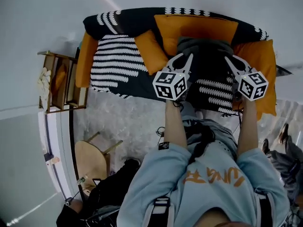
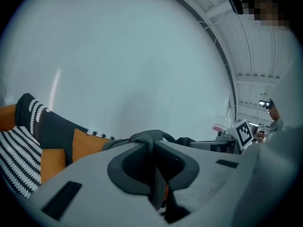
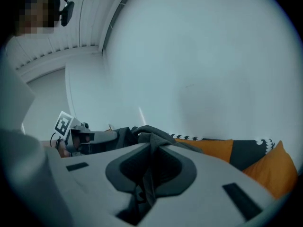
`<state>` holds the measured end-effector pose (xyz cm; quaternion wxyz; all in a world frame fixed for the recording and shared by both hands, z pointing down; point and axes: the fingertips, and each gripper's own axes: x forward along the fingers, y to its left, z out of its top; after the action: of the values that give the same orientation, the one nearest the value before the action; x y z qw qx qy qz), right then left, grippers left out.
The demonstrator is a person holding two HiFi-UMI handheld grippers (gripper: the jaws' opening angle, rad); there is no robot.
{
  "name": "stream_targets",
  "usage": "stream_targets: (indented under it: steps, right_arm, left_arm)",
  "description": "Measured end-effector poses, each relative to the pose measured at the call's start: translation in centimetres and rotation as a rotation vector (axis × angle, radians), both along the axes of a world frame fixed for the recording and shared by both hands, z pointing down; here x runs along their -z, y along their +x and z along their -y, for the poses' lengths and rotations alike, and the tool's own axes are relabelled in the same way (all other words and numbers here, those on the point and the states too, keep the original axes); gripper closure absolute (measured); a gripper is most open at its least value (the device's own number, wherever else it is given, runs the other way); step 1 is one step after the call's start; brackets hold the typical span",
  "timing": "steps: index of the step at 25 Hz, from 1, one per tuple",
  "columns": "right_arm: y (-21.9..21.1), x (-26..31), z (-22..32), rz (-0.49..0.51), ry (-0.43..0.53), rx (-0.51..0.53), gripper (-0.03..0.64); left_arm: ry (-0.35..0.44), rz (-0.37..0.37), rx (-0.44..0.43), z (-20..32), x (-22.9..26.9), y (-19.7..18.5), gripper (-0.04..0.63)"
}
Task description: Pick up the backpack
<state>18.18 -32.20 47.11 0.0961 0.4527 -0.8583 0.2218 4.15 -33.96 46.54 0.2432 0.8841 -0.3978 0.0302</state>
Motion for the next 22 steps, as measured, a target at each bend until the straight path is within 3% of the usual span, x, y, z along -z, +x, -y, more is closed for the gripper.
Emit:
stream_targets:
  steps: [6,14,22]
  right_arm:
    - [-1.2,0.7,-0.6,-0.018,0.029,0.024,0.569]
    - [-1.6,4.5,-0.6,0.028,0.103,0.035,0.569]
    - [-0.7,11.1,-0.8,0.04,0.269,0.025,0.569]
  left_arm:
    - [0.016,0.01,0.023,-0.9,0.7,-1.2,0.549]
    - [0.11,0.055,0.004,-0.7,5.2,-1.5,0.549]
    - [0.247,0.051,0.036,-1.2,11.8,-0.8,0.549]
